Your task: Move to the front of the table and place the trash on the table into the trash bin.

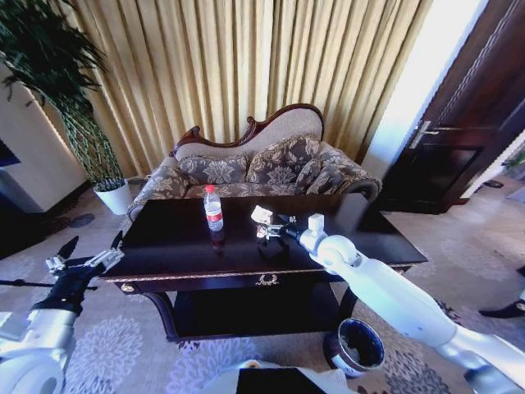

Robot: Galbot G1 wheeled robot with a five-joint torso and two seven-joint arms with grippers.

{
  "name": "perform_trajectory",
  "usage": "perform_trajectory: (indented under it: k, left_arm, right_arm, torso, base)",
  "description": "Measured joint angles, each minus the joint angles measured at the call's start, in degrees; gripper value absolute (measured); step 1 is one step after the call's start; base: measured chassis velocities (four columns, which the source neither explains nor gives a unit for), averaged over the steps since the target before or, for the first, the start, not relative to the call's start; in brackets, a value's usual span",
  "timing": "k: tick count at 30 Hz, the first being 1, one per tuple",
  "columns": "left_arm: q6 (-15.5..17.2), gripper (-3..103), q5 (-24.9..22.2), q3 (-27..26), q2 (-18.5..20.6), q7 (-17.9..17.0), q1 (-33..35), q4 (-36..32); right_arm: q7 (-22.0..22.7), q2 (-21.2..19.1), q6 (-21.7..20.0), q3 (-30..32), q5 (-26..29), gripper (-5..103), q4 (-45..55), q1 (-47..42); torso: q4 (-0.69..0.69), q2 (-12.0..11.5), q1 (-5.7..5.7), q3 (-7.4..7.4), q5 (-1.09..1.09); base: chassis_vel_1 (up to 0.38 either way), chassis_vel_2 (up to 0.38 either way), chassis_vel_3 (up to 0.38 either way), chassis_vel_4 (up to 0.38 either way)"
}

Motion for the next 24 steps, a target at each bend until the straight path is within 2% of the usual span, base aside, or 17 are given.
perform_trajectory:
  k: [9, 19, 21, 22, 24]
  left_arm:
    - [-0.59, 100, 0.0, 0.06, 0.21, 0.0, -0.03, 0.0]
    - [-1.14, 100, -0.08, 0.31, 0.13, -0.03, -0.29, 0.0]
    - [-1.19, 100, -0.1, 0.31, 0.15, -0.12, -0.3, 0.0]
    - [-1.21, 100, -0.11, 0.3, 0.19, -0.3, -0.3, 0.0]
    - [-1.21, 100, -0.11, 0.3, 0.22, -0.38, -0.3, 0.0]
  right_arm:
    - [3.02, 0.34, -2.12, -0.19, -0.74, 100, -0.1, -0.63]
    - [3.08, 0.13, -2.06, -0.14, -2.65, 102, -0.12, -2.89]
    - [3.04, 0.13, -1.74, -0.13, -2.89, 99, -0.13, -3.02]
    - [2.96, 0.13, -1.39, -0.12, -3.13, 89, -0.17, -3.03]
    - [2.92, 0.13, -1.22, -0.11, -3.21, 89, -0.2, -3.02]
  torso:
    - [0.0, 0.0, 0.0, 0.0, 0.0]
    - [0.0, 0.01, 0.0, 0.0, 0.01]
    - [0.0, 0.0, 0.0, 0.0, 0.01]
    - [0.0, 0.0, 0.0, 0.0, 0.0]
    - [0.0, 0.01, 0.0, 0.0, 0.01]
  base:
    - [0.0, 0.0, 0.0, 0.0]
    - [0.0, 0.0, 0.0, 0.0]
    - [0.0, 0.0, 0.0, 0.0]
    - [0.0, 0.0, 0.0, 0.0]
    - [0.0, 0.0, 0.0, 0.0]
